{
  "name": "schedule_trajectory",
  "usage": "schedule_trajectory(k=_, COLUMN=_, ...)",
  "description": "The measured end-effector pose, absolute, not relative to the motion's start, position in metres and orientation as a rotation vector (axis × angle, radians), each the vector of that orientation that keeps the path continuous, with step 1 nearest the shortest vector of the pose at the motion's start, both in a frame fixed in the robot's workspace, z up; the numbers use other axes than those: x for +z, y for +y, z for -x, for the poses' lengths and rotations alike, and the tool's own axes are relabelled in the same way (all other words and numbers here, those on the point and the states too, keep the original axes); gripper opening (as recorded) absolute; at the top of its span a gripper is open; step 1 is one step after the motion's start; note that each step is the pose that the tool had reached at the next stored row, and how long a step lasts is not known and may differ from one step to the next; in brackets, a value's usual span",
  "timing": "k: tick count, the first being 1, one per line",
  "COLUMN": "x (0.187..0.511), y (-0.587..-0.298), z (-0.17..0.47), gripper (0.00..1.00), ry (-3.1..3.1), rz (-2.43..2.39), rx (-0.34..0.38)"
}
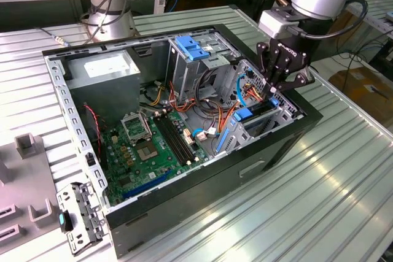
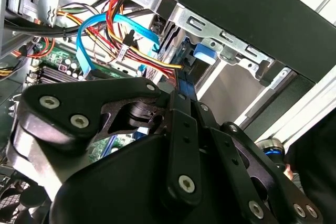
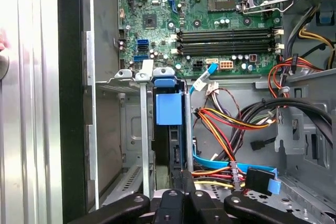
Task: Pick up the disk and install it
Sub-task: 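Insert the first disk wire, then insert the second disk wire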
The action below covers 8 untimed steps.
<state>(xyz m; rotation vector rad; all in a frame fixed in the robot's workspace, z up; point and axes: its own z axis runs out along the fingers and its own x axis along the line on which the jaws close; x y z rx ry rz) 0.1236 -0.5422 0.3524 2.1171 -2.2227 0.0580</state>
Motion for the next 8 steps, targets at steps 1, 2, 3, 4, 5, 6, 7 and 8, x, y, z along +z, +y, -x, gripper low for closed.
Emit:
schedule_trajectory(k=1, x=0.3526, y=-0.5422, z=-0.1236, gripper=0.11, ry=-2.223, rz=-2.117, rx=0.058)
schedule_trajectory(k=2, x=0.3531, y=-0.5422, z=-0.1236, gripper=0.11, ry=-2.223, rz=-2.117, rx=0.058)
schedule_trajectory(k=3, x=0.3535, y=-0.5422, z=-0.1236, gripper=0.11, ry=-2.223, rz=-2.117, rx=0.058)
schedule_trajectory(k=4, x=0.354, y=-0.5422, z=-0.1236, gripper=0.11, ry=-2.223, rz=-2.117, rx=0.058)
schedule_trajectory(k=5, x=0.3543, y=-0.5422, z=-0.1236, gripper=0.11, ry=-2.223, rz=-2.117, rx=0.058)
schedule_trajectory(k=6, x=0.3545, y=-0.5422, z=-0.1236, gripper=0.11, ry=-2.223, rz=-2.117, rx=0.058)
schedule_trajectory(k=7, x=0.3551, y=-0.5422, z=-0.1236, gripper=0.11, ry=-2.223, rz=-2.117, rx=0.058)
schedule_trajectory(k=8, x=0.3554, y=-0.5422, z=-0.1236, gripper=0.11, ry=-2.223, rz=-2.117, rx=0.058)
